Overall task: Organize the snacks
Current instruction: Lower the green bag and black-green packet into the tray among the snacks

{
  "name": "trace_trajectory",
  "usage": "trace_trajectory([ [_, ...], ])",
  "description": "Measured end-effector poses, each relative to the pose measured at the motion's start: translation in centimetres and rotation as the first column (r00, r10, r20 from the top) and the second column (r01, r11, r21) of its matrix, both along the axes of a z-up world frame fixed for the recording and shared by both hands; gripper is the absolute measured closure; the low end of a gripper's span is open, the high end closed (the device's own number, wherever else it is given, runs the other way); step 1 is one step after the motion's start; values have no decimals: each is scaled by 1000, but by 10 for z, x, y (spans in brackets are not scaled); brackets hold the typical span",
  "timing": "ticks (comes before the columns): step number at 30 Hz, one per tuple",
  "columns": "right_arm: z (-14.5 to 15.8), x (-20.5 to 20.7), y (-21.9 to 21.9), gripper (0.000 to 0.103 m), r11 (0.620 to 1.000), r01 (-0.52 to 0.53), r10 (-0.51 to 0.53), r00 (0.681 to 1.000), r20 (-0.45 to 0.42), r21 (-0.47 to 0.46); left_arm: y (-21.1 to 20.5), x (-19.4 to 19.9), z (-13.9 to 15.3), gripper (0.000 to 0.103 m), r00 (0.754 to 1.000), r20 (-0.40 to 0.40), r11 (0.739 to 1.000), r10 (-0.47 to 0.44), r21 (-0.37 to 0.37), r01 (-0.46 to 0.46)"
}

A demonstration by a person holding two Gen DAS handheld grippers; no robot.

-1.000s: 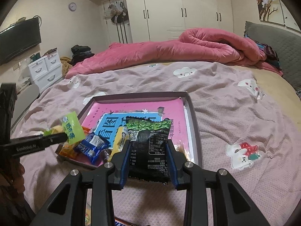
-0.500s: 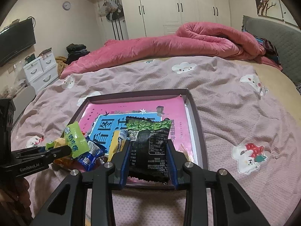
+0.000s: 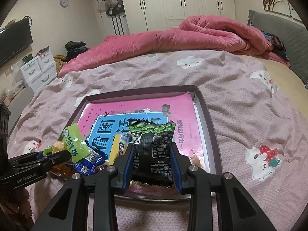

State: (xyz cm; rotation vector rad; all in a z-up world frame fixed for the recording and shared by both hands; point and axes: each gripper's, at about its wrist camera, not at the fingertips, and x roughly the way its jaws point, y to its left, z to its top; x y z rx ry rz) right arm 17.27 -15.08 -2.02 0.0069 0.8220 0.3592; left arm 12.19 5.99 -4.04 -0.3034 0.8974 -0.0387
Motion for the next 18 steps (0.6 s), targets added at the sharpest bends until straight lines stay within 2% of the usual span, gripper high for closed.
trace_trajectory([
  [7,-3,6,2,67,1000,3,-2,1000,-22,27,1,0,0,68,1000,0,1000,-1,-4,1],
  [18,-12,12,-5,67,999,43,-42,998,-47,21,-1,3,0,68,1000,-2,1000,-6,-7,6],
])
